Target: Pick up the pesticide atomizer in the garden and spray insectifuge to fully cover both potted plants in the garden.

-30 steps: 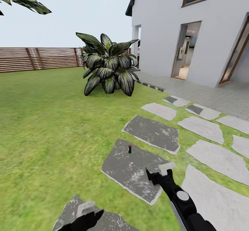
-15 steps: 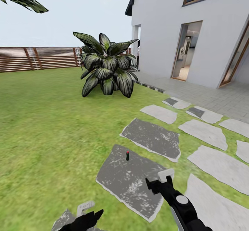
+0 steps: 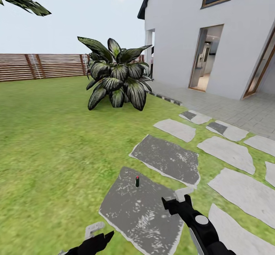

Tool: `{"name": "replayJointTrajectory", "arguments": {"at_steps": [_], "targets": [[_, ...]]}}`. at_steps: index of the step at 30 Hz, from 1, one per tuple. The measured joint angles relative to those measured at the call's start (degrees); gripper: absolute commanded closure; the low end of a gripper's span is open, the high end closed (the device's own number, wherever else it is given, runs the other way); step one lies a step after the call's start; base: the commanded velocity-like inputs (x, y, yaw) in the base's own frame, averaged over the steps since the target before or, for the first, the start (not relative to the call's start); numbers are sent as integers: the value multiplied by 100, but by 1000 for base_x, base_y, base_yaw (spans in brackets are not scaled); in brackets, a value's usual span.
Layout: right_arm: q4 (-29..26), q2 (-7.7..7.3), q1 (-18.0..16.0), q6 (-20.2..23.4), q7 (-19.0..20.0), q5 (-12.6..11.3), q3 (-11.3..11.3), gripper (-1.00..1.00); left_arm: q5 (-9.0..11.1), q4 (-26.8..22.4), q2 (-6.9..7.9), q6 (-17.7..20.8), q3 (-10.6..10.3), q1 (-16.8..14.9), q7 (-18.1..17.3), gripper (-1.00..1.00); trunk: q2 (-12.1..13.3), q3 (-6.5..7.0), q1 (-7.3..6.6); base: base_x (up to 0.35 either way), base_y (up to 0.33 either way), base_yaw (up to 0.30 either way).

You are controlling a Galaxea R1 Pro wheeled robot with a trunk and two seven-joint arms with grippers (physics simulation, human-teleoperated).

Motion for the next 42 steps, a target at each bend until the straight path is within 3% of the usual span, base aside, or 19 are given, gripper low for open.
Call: {"name": "replayJointTrajectory", "arguments": {"at_steps": [11, 17, 21, 22, 23, 24, 28, 42], "targets": [[-3, -9, 0, -4, -1, 1, -1, -100, 3, 0, 0, -15, 0, 0, 0, -100, 2, 0, 1, 310, -119, 0], [-84, 25, 0, 92, -16, 18, 13, -100, 40, 0, 2, -568, -7, -1, -9, -100, 1, 0, 1, 51, -97, 0], [-118, 31, 0, 273, -18, 36, 6, -100, 46, 0, 9, -599, 8, 0, -5, -100, 2, 1, 1, 1, -326, 31], [-120, 30, 0, 348, -18, 37, -6, -100, 48, 2, 19, -611, 24, 0, 2, -100, 2, 1, 1, 0, -341, 252], [-113, 22, -13, 600, -41, 41, -25, -100, 58, 422, 57, -795, 162, 39, 137, -100, 2, 0, 1, 0, -341, 257], [-110, 21, -15, 622, -46, 42, -26, -100, 67, 529, 60, -868, 237, 40, 150, -100, 2, 1, 1, 0, -341, 258], [-106, 20, -17, 641, -51, 51, -27, -100, 69, 644, 49, -986, 397, 43, 164, -100, 2, 1, 1, 8, -341, 263], [-105, 26, -18, 645, -45, 52, -27, -100, 21, 661, 44, -1035, 431, 44, 168, -100, 1, 1, 2, 118, -330, 263]]}}
